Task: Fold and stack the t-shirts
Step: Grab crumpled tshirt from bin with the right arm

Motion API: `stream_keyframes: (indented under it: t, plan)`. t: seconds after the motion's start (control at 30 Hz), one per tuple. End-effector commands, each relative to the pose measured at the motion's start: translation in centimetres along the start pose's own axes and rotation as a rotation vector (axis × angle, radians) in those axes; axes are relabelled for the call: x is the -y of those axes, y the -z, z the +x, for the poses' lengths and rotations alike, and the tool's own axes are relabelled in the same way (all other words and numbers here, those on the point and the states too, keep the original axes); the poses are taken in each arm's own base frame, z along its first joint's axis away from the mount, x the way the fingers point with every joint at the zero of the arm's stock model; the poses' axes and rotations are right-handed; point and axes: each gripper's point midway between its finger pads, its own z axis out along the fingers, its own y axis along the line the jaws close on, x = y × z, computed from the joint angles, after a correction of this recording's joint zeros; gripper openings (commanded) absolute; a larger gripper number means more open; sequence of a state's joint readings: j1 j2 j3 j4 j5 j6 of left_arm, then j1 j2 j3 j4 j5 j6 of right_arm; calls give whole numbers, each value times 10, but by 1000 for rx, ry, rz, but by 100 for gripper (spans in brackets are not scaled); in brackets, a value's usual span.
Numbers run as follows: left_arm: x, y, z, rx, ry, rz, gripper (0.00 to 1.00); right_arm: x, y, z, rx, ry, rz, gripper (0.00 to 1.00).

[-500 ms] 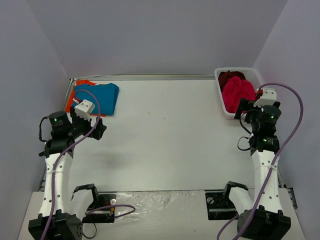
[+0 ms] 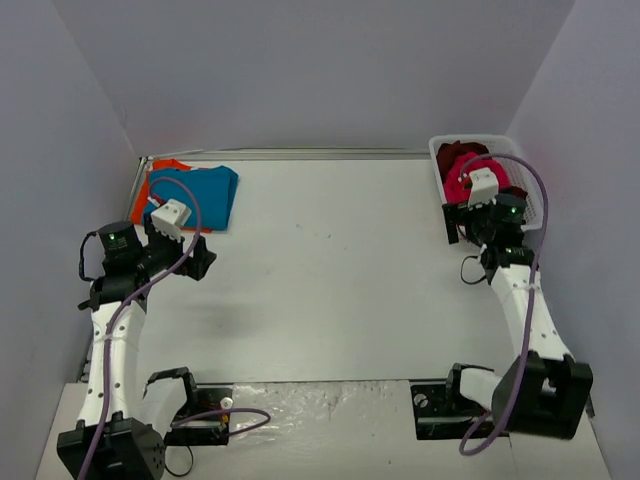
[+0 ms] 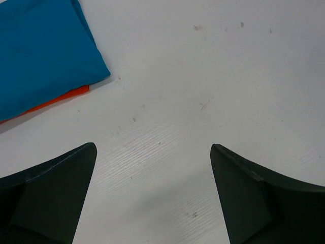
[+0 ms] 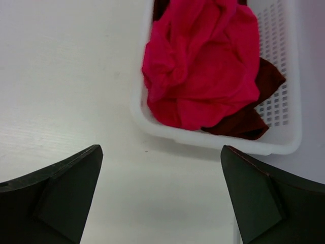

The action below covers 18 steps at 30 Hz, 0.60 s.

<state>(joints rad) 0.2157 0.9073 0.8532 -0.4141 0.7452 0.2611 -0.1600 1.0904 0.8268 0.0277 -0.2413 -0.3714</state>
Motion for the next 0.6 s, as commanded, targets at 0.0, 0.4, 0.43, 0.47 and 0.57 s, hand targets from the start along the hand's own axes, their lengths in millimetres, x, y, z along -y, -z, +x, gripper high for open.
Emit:
stream_keyframes:
  t: [0.0,0.4,0.43,0.47,0.57]
  plan:
    - [1,2,-13,30,-34,22,94,59,-25,-25,18,107,259,98]
    - [-3,1,-5,3,-51,7,94,102,-128,-7,-101,-3,322,97]
    - [-3,0,-4,1,-52,8,94,100,-134,-9,-99,-8,301,97]
    - [-3,-1,-3,0,-49,12,94,102,-138,-21,-78,-17,294,97]
    - [-3,-1,-3,-2,-45,14,94,89,-162,-17,-103,-67,181,93]
